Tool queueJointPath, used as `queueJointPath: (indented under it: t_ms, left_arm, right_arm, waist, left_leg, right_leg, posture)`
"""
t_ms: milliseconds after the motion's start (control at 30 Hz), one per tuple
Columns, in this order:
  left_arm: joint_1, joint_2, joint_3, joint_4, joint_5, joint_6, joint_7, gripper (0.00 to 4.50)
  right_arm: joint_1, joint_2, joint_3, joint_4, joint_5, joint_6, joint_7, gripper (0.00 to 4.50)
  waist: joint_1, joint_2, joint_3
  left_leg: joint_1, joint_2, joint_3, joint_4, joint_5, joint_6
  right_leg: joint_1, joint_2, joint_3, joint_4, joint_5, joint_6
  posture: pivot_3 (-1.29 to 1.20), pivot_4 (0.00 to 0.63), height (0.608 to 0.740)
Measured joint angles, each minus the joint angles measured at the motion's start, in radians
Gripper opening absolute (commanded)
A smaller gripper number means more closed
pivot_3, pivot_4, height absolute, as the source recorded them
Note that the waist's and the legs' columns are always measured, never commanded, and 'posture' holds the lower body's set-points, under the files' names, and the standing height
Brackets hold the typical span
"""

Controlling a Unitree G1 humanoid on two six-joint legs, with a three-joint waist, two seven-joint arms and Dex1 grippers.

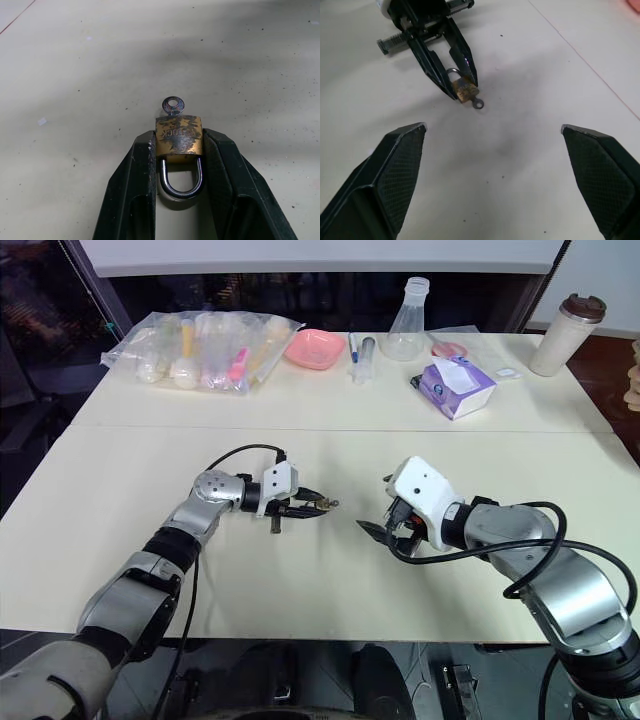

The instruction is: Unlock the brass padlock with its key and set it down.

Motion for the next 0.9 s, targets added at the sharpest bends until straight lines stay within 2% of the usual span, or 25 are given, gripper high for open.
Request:
queueJointPath:
  t_ms: [33,100,233,433,700,800,900]
  left_arm:
    - [-0.003,0.005,0.012,-0.006,-0.007,0.028,-0.009,0.75]
    - [-0.006,0.039,0.046,-0.065,-0.059,0.136,-0.059,0.75]
    - [-0.047,0.079,0.081,-0.182,-0.111,0.235,-0.115,0.75]
    - [-0.046,0.094,0.086,-0.255,-0.122,0.305,-0.145,0.75]
    - [-0.046,0.103,0.084,-0.303,-0.129,0.33,-0.162,0.75]
    - [-0.046,0.103,0.083,-0.311,-0.129,0.332,-0.165,0.75]
    - [-0.046,0.103,0.078,-0.317,-0.128,0.331,-0.165,0.75]
  right_arm:
    - [-0.011,0.004,0.027,0.01,-0.036,-0.03,-0.007,4.5]
    - [-0.066,-0.003,0.176,0.074,-0.225,-0.21,-0.027,4.5]
    - [-0.133,0.052,0.323,0.2,-0.453,-0.467,-0.064,4.5]
    - [-0.175,0.123,0.363,0.35,-0.619,-0.667,-0.077,4.5]
    - [-0.21,0.181,0.365,0.464,-0.74,-0.784,-0.077,4.5]
    - [-0.214,0.188,0.365,0.494,-0.773,-0.816,-0.072,3.71]
    - [-0.214,0.193,0.364,0.5,-0.793,-0.835,-0.061,2.2]
  waist:
    - [-0.002,0.0,0.0]
    - [-0.013,0.0,0.0]
    - [-0.011,0.0,0.0]
    - [-0.012,-0.001,0.0]
    - [-0.012,-0.001,0.0]
    - [-0.011,-0.001,0.0]
    - [-0.012,-0.001,0.0]
  left_leg:
    - [0.0,0.0,0.0,0.0,0.0,0.0]
    - [-0.003,0.0,0.0,0.0,0.0,-0.001]
    - [-0.006,-0.001,0.001,0.0,0.002,-0.004]
    - [-0.006,-0.001,0.002,0.001,0.004,-0.007]
    - [-0.006,-0.001,0.002,0.001,0.004,-0.007]
    - [-0.006,-0.001,0.002,0.001,0.004,-0.007]
    - [-0.006,-0.001,0.002,0.001,0.004,-0.007]
  right_leg:
    - [-0.001,0.0,0.0,0.0,0.0,0.0]
    - [-0.004,0.001,0.0,0.001,0.0,0.0]
    - [-0.007,0.002,0.0,0.002,0.0,0.0]
    - [-0.007,0.001,0.0,0.003,0.0,0.0]
    - [-0.007,0.001,0.0,0.004,0.0,0.0]
    - [-0.008,0.001,0.0,0.004,0.0,0.0]
    - [-0.008,0.001,0.0,0.004,0.0,0.0]
  posture:
    - [0.0,0.15,0.715]
    - [0.0,0.15,0.715]
    - [0.0,0.15,0.715]
    - [0.0,0.15,0.715]
    - [0.0,0.15,0.715]
    - [0.0,0.15,0.715]
    - [0.0,0.15,0.715]
